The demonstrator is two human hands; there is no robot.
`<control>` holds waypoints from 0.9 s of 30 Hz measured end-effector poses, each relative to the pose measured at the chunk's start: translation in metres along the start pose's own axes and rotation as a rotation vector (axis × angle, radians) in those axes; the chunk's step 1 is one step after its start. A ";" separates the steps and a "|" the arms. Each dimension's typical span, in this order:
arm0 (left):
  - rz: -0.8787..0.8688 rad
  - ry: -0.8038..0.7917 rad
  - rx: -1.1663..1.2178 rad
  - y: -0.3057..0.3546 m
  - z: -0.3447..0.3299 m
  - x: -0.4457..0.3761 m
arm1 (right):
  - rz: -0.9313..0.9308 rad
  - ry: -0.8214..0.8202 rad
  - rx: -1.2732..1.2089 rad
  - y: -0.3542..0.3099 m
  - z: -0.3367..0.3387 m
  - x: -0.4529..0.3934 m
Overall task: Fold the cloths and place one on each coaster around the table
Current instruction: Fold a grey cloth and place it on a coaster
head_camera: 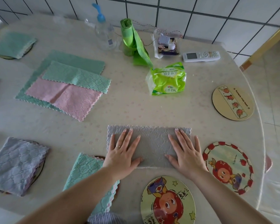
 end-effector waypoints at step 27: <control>-0.383 0.293 0.257 0.037 0.037 0.028 | 0.069 -0.136 -0.614 -0.027 0.090 -0.068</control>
Point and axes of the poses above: each hand's wrist, its own x-axis away from the middle knuckle, its own z-axis out of the back of the hand, y = z × x, the point moved 5 cm from there along -x, towards the middle knuckle, and after that the axes turned 6 degrees about -y, right-handed, at the moved point
